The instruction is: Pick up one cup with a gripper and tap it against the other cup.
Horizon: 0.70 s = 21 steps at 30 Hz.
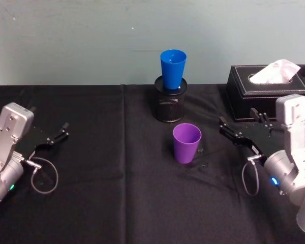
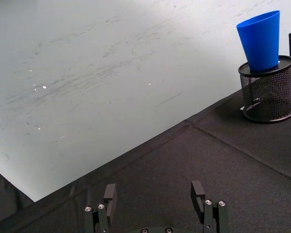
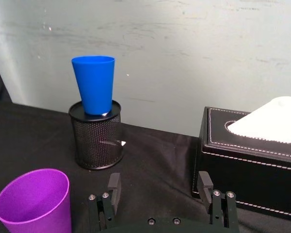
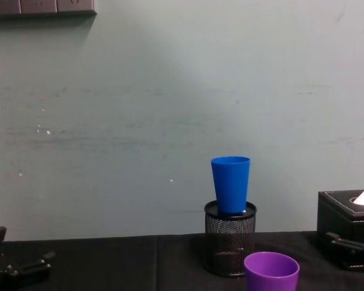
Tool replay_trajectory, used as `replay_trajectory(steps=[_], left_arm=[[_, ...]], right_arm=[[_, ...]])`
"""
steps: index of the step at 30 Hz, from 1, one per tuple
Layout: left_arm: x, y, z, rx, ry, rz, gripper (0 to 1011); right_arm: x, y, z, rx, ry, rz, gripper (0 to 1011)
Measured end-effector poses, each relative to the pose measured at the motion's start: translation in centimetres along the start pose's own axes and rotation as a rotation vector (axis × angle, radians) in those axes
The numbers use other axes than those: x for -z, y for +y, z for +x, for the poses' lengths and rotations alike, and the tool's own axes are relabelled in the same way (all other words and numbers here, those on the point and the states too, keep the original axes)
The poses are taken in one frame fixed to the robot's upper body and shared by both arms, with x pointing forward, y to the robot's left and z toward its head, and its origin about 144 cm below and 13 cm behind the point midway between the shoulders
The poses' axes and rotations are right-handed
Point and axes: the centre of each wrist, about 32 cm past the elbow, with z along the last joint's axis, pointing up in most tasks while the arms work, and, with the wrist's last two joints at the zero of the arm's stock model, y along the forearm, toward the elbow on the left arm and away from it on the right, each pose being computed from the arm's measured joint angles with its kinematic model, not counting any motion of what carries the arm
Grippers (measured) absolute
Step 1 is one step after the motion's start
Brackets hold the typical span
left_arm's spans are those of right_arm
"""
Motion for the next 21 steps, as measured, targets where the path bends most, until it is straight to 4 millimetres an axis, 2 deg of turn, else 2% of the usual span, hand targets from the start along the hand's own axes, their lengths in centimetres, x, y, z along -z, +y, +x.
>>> replay_trajectory(steps=[7,21], left_arm=[[0.00,0.00,0.00,0.000,0.000,0.000,1000],[0.00,0.00,0.00,0.000,0.000,0.000,1000]], right_arm=[[0.21,0.12,-0.75,0.016,-0.064,-0.002,1000],[0.65,0.44,0.19,0.049,-0.052,-0.003,1000]])
